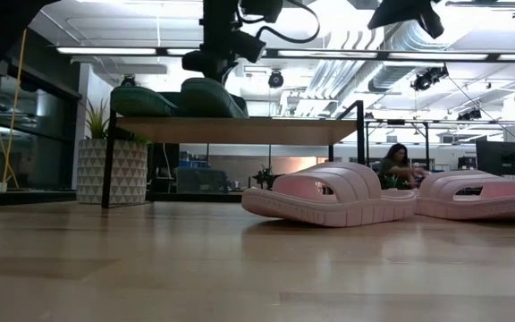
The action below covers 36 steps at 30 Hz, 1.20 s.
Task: Pick and place slides into the shelf
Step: Put the green slide on the shelf
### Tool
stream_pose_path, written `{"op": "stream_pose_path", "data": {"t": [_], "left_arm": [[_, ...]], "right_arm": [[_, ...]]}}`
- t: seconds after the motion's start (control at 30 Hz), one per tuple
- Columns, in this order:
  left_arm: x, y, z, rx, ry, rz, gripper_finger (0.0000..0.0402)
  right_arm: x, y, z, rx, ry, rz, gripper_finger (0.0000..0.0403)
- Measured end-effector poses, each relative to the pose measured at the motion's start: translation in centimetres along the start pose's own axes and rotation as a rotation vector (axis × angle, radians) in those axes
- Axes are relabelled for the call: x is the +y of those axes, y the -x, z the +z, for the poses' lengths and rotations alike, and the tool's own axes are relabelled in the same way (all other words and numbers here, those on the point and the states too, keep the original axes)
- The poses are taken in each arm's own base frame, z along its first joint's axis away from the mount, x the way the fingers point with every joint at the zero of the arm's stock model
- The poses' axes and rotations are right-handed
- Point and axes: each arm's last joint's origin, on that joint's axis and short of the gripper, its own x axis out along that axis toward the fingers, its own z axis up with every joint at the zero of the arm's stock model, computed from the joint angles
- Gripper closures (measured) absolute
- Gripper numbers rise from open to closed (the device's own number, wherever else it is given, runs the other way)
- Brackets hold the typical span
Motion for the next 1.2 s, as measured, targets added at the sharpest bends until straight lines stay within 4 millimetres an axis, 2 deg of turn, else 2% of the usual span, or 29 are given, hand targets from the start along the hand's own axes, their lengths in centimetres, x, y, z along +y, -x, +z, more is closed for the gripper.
{"op": "stream_pose_path", "data": {"t": [0.4, 0.57, 0.77, 1.0, 1.2], "left_arm": [[-0.1, 0.0, -0.2, 0.010, -0.004, -0.019, 0.0401], [-0.1, 0.0, -0.1, 0.007, -0.004, -0.026, 0.0401], [-0.2, 0.0, -0.1, 0.006, -0.005, -0.028, 0.0401], [-0.2, 0.0, -0.1, 0.007, -0.005, -0.029, 0.0401], [-0.2, 0.0, -0.1, 0.007, 0.005, -0.028, 0.0401]], "right_arm": [[-1.3, -4.4, 0.0, 0.177, -0.141, -0.056, 0.0398], [-2.1, -6.4, 0.1, 0.246, -0.173, -0.068, 0.0357], [-2.2, -8.5, 0.9, 0.217, -0.195, 0.013, 0.0313], [-2.9, -11.0, 0.3, 0.305, -0.225, -0.010, 0.0322], [-3.0, -12.1, -0.2, 0.330, -0.219, -0.038, 0.0332]]}}
